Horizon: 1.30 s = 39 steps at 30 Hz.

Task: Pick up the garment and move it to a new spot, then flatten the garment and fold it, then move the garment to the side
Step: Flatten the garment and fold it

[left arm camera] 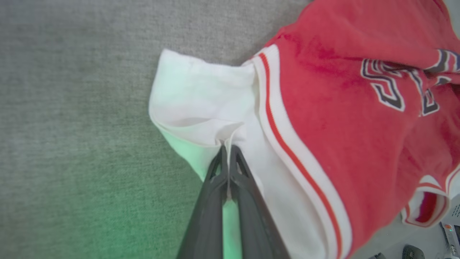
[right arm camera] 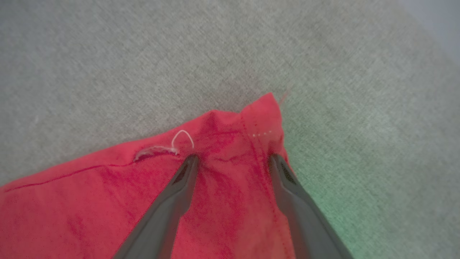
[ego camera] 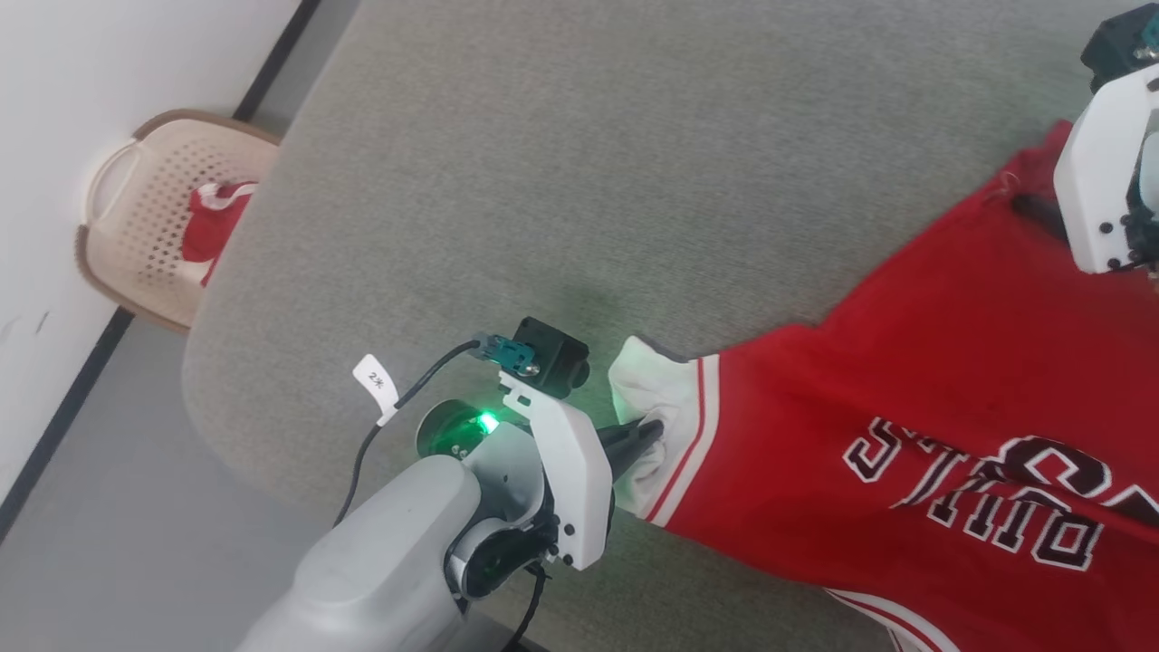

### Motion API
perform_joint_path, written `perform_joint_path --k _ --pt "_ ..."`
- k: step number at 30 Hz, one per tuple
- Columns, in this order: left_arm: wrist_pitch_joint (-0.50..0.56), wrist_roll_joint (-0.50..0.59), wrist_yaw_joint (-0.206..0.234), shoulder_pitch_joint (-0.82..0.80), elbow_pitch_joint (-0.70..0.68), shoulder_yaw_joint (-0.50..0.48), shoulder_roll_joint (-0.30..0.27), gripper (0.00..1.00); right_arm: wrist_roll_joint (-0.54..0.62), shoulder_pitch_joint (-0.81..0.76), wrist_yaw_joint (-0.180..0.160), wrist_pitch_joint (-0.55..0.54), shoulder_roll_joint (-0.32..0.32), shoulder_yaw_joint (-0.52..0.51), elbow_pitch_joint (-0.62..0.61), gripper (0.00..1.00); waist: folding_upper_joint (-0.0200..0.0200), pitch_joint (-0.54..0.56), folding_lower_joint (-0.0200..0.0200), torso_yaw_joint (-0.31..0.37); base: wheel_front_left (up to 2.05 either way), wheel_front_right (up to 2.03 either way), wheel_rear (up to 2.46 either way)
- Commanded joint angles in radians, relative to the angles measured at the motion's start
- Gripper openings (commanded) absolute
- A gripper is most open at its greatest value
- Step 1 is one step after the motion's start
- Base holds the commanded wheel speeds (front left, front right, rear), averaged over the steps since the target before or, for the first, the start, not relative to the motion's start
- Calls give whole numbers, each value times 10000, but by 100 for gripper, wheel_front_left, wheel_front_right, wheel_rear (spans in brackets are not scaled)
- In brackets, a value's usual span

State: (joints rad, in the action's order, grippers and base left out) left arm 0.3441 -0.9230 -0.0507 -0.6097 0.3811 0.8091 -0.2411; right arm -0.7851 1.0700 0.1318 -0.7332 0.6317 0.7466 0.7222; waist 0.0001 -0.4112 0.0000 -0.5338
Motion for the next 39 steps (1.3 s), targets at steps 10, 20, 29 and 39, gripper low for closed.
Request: perform_joint_path --k 10,20,29,39 --pt "-203 -143 -218 -231 749 -10 75 0 -573 -224 -14 -1252 -282 1296 1591 0 -1 -113 0 -61 0 0 0" --pt "-45 -97 21 -1002 672 -538 -584 0 -1182 903 -22 -238 -24 1280 872 0 -1 296 0 726 0 0 0" --pt "1072 171 445 -2520 109 -941 -1779 0 -1899 1278 -20 489 319 1387 -14 0 -1 1043 0 1959 0 0 0" --pt "2360 596 641 -4467 70 -1249 -3039 0 -2423 1582 -20 1221 490 1285 -769 0 -1 1961 0 3425 0 0 0"
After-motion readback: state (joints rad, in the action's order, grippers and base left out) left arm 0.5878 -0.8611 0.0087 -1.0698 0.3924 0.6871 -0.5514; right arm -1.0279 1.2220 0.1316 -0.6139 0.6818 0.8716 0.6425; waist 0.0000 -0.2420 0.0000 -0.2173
